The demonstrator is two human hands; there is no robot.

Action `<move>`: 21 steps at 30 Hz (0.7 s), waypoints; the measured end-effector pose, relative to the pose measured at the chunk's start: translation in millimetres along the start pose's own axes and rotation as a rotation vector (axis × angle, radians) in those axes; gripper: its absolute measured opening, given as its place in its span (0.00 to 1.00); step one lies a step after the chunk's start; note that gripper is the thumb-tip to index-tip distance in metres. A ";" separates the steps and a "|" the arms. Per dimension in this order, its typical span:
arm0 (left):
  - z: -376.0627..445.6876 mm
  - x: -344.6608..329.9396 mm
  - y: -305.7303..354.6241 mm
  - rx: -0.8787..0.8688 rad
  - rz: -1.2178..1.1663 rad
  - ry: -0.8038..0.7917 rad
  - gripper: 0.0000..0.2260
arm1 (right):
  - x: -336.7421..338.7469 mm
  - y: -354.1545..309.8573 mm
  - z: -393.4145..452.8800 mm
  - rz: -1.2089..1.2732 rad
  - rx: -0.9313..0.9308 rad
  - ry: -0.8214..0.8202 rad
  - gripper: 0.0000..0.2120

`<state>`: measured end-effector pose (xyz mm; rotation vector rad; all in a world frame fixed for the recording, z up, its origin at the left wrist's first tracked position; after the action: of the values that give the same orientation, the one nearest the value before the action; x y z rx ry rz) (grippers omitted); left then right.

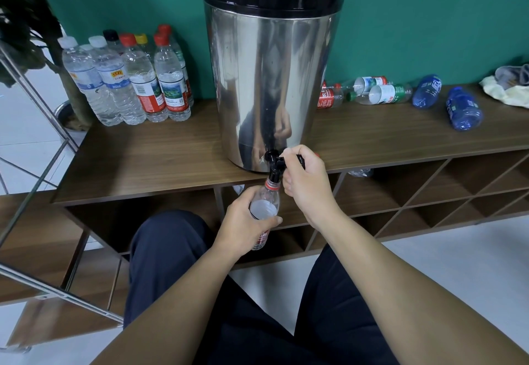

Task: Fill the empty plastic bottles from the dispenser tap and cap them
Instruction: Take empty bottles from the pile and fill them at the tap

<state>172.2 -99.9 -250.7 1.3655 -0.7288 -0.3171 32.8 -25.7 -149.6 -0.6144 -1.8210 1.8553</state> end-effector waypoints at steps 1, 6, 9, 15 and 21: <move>0.1 -0.1 -0.2 0.000 -0.002 -0.001 0.30 | 0.0 -0.2 -0.3 0.001 0.000 0.000 0.11; -0.2 -0.4 0.0 -0.001 0.001 -0.009 0.30 | 0.5 0.5 0.0 -0.017 0.005 -0.006 0.10; -1.0 -0.2 1.1 0.000 -0.002 -0.013 0.30 | 0.8 1.4 -0.1 -0.016 0.002 -0.011 0.11; -1.4 0.0 2.0 -0.001 -0.010 -0.013 0.30 | 1.1 1.8 0.8 -0.025 0.000 -0.005 0.11; 0.0 0.0 1.2 -0.021 -0.004 0.002 0.28 | 1.4 2.4 0.9 -0.024 0.014 0.007 0.11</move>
<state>172.0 -99.6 -249.5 1.3472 -0.7196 -0.3261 31.1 -25.6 -152.0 -0.5909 -1.8021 1.8464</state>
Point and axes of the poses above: each hand's wrist, its own z-axis towards the middle knuckle, its own x-axis out of the back of the hand, y = z × x, the point moved 6 cm from there along z, towards the middle knuckle, and after that the axes turned 1 degree about -z, right-handed, at the moved point
